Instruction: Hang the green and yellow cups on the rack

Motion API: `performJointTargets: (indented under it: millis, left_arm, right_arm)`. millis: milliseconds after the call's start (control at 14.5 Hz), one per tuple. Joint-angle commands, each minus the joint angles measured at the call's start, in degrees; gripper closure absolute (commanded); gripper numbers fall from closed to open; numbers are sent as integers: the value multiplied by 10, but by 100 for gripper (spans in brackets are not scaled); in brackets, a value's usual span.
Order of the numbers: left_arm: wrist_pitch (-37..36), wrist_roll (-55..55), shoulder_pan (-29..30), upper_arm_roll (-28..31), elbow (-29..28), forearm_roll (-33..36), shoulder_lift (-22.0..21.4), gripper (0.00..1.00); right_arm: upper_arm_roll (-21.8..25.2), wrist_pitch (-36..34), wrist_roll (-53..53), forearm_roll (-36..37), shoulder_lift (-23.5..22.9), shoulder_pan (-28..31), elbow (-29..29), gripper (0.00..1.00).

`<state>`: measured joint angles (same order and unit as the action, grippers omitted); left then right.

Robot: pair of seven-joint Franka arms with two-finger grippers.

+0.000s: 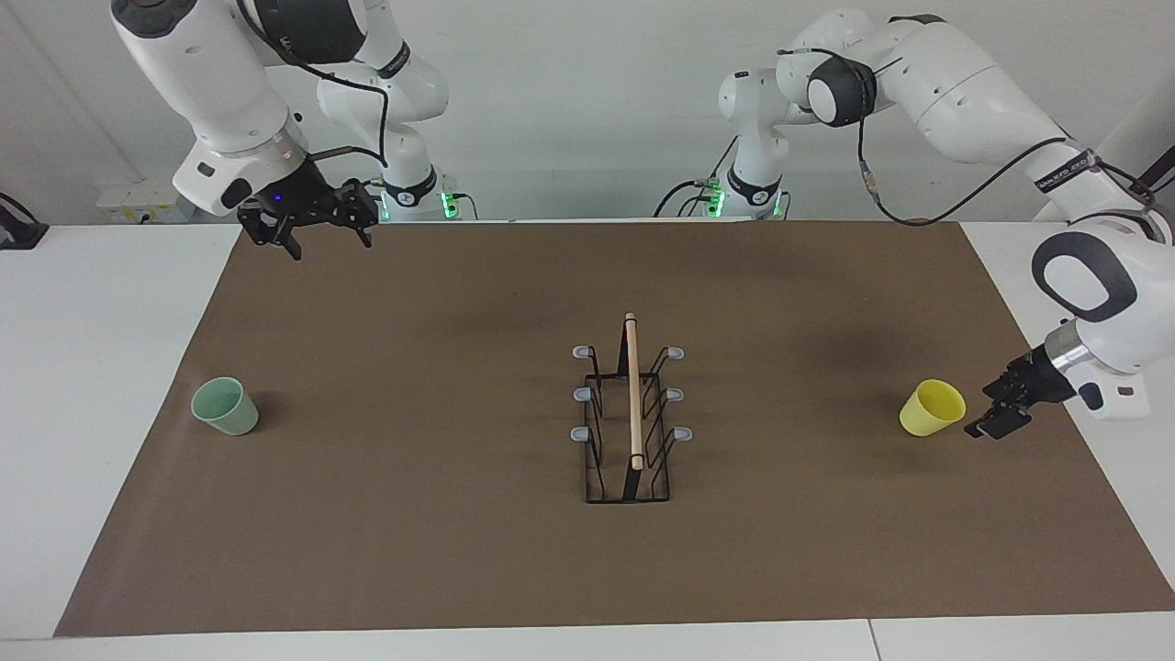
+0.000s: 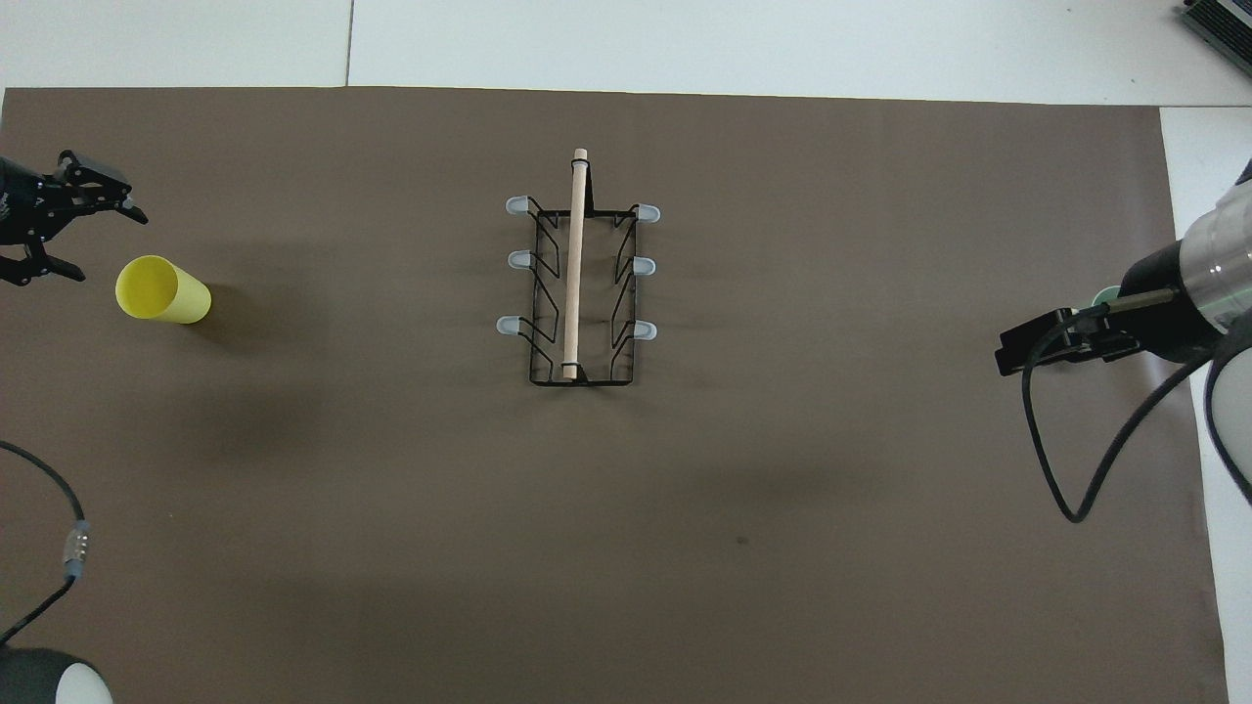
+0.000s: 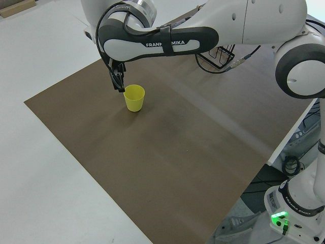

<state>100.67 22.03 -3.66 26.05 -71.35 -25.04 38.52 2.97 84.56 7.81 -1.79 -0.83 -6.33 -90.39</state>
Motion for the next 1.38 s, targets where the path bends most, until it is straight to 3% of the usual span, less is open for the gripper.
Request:
performJointTargets:
  millis: [0,275,482,895,1308]
  left_arm:
    - [12,34,32,4,25,-30,34,0]
    - [25,100,56,4,23,-73,53,0]
    - [30,209,46,7,-13,-107,49,0]
    - [32,266,33,15,-149,-155,-11,0]
    - [44,258,43,18,-265,-333,-57,0]
  right_arm:
    - [-9,6,41,15,-8,11,11,0]
    - [-9,3,49,30,-8,9,10,0]
    - [-9,7,58,37,-8,8,11,0]
    - [-9,9,70,51,-8,8,9,0]
    - [-9,10,79,71,-7,8,3,0]
